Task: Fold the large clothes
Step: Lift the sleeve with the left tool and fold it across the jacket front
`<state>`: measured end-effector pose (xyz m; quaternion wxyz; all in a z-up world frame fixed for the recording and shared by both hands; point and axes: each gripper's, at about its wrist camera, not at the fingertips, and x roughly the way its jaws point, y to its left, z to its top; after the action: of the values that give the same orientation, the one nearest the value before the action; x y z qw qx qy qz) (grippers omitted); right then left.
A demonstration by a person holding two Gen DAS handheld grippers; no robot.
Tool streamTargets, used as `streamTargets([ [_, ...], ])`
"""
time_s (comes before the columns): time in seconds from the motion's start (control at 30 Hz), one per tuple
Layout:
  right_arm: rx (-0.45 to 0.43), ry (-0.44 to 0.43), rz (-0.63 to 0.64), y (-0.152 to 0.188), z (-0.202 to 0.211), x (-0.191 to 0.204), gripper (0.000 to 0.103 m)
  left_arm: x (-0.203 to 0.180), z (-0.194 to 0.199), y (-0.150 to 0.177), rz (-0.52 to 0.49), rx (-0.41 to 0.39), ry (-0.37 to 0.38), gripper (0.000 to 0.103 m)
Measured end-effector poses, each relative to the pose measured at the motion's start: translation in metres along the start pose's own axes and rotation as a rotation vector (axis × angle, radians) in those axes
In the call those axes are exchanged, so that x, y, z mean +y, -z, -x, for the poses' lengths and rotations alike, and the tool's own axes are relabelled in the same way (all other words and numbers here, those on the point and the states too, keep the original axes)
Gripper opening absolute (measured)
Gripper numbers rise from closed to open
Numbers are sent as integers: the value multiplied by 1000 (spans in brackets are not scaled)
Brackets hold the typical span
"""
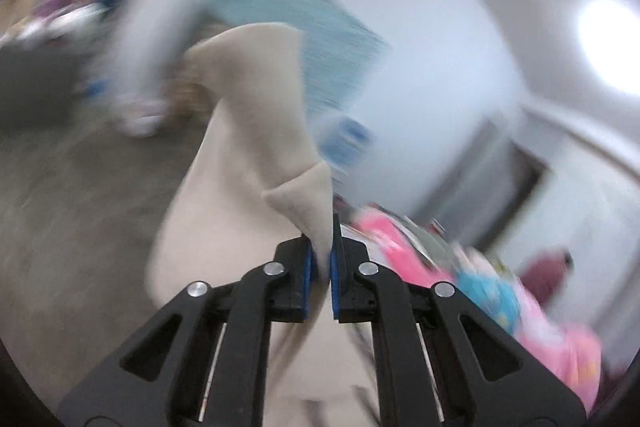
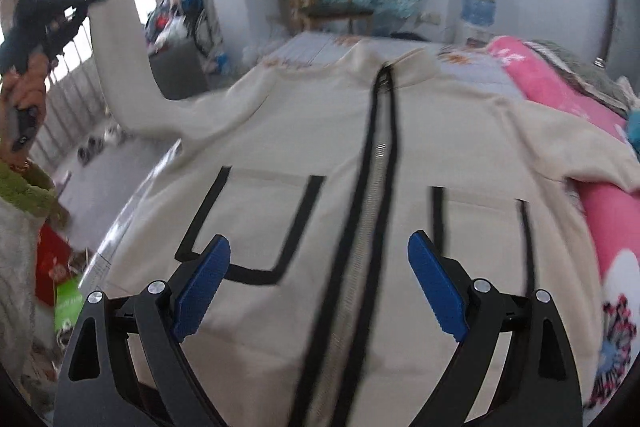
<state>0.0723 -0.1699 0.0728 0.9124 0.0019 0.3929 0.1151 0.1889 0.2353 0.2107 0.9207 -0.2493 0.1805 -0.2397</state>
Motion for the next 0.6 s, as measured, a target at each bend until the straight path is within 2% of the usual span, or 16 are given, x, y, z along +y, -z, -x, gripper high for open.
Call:
streamTargets([
  [0.03,-18,10,-17,4,9,-7,88,-22,-12,4,-31,32,23,11],
  [0.07,-25,16,-28,7,15,-12,88,-52,-33,16,-69,97,64,23],
  [0.1,-30,26,-43,12,22,-19,88,-72,-54,29,-83,166,59,45],
  [0.13,-30,34,-57,14,26,-23,88,-77,-61,34,-88,188,55,57],
  [0.17,-30,41,-77,19,32,-31,88,-91,-81,57,-99,261,35,72],
  [0.23,-17,61,-109,26,39,-46,88,-95,-95,77,-110,320,-2,72],
  [0.27,-10,66,-128,28,40,-52,88,-97,-108,102,-114,379,-56,73],
  [0.33,22,59,-172,33,39,-67,88,-95,-111,119,-104,415,-100,78],
  [0.37,58,53,-202,36,33,-77,88,-98,-112,143,-117,440,-167,80],
  [0.4,83,56,-212,37,27,-81,88,-99,-112,158,-118,452,-204,81],
  [0.43,110,63,-218,39,23,-84,88,-99,-109,173,-120,465,-240,82],
  [0.47,138,73,-221,41,16,-88,88,-103,-103,194,-134,497,-328,83],
  [0.6,182,94,-160,37,-8,-86,89,-101,-79,248,-152,564,-457,84],
])
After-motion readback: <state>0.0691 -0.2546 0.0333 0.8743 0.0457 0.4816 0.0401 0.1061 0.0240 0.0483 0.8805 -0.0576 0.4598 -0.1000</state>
